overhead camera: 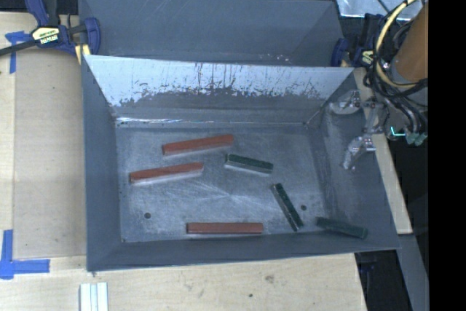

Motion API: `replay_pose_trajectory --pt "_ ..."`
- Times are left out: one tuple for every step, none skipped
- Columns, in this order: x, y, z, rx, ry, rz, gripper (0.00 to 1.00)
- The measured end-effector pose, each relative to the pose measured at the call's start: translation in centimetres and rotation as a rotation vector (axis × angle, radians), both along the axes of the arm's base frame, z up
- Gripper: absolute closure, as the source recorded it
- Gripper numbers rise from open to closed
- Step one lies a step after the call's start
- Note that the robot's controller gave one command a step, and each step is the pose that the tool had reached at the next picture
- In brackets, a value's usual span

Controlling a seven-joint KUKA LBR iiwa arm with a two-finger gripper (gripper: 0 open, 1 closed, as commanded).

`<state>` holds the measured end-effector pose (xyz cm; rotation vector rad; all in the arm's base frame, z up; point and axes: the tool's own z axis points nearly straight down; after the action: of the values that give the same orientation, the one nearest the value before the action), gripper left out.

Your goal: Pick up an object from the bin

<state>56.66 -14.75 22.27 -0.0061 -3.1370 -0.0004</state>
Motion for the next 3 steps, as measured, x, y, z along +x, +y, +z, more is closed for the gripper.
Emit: replay_pose_trajectory --pt "0.2 0.1 0.5 -0.002 -0.009 0.003 0.00" --pt "1.2 2.4 -3.6 -0.004 -0.014 0.061 0.00" --pt "-0.2 4.2 -10.5 -0.001 -0.012 0.048 0.00"
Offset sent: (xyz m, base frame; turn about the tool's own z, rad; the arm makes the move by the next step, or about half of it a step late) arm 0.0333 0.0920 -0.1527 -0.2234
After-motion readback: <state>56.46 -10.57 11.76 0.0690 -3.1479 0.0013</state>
